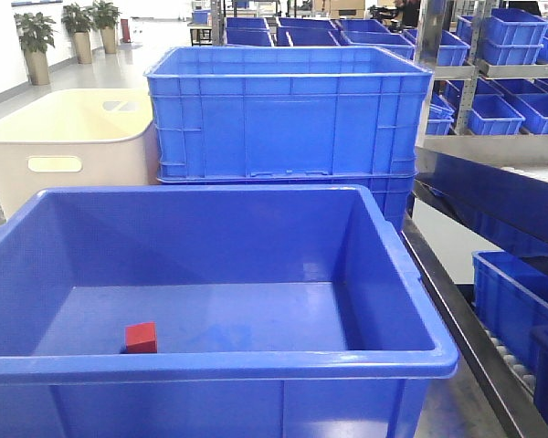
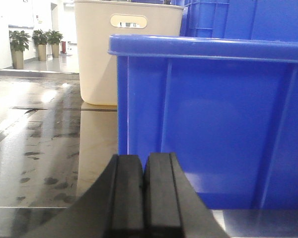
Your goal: Pick red and yellow blocks into blue bin
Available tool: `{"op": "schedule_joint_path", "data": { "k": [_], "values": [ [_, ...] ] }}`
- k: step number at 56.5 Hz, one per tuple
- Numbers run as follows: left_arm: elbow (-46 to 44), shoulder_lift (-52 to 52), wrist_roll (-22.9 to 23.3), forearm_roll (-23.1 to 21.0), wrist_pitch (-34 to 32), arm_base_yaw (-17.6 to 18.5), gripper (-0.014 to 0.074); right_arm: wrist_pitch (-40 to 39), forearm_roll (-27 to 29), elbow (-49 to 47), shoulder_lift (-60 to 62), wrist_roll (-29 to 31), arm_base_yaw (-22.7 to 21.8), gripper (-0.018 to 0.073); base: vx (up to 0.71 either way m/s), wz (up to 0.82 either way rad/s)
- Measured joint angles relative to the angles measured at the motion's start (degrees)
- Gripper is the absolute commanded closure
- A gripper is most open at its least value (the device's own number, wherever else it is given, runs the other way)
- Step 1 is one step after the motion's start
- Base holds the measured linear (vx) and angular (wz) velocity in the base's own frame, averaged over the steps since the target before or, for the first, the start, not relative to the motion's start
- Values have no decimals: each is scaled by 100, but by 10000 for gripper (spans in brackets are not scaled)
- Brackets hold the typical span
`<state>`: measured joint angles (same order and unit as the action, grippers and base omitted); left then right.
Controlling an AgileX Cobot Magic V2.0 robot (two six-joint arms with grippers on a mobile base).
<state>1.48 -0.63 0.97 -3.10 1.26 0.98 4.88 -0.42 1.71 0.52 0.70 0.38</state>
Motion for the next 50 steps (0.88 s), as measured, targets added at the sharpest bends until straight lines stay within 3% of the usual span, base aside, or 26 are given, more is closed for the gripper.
{"op": "schedule_joint_path", "data": {
  "k": [50],
  "values": [
    [0,0,0,0,0,0,603,-37,103,6,0,-1,0,569,0,0]
  ]
}}
